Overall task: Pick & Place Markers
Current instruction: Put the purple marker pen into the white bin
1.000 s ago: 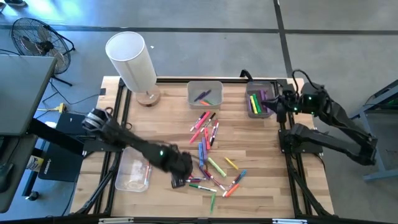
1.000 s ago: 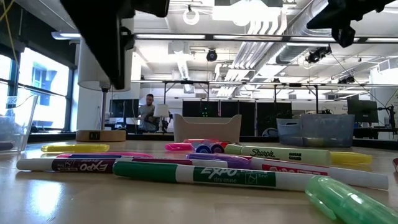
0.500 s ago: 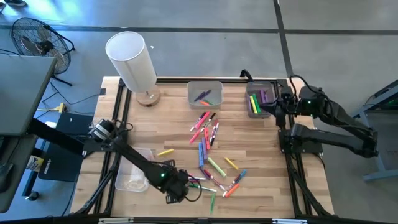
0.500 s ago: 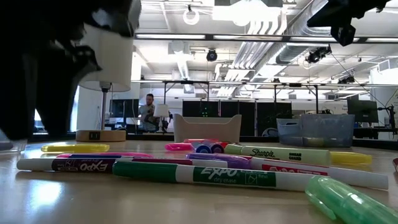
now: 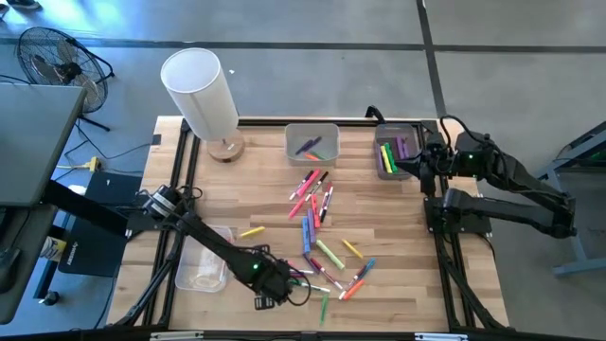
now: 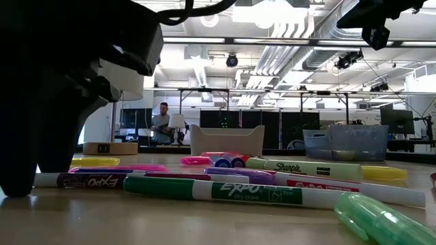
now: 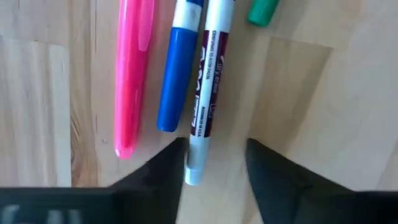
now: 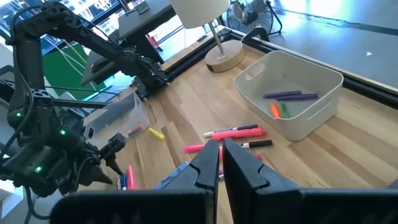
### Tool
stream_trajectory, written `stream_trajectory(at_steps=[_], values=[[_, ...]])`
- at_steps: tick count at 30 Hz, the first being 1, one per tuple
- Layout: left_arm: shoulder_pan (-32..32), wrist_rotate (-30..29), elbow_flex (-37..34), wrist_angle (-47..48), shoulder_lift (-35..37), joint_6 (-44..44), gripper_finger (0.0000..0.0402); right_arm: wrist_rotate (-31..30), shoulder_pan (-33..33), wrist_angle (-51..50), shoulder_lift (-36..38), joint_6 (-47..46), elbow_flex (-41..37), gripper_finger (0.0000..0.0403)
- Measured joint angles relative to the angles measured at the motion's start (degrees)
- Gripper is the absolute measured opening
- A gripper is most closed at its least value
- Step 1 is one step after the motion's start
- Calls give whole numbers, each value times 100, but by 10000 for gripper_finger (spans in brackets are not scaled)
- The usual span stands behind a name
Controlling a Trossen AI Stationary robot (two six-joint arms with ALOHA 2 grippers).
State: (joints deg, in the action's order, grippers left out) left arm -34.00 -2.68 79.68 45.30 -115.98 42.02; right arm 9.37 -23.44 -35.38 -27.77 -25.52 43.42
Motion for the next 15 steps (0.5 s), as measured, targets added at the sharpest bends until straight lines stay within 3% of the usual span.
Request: stream_trajectory(at_steps=[6, 10, 15], values=[[101, 226, 2, -61, -11, 29, 20, 0, 0, 2, 0, 22, 0, 11], [82, 391, 69, 37, -21, 89, 26, 0, 0, 0, 0, 31, -2, 11], [-49, 190, 631, 982, -4, 146, 11, 20, 0, -1, 0, 44, -9, 11]])
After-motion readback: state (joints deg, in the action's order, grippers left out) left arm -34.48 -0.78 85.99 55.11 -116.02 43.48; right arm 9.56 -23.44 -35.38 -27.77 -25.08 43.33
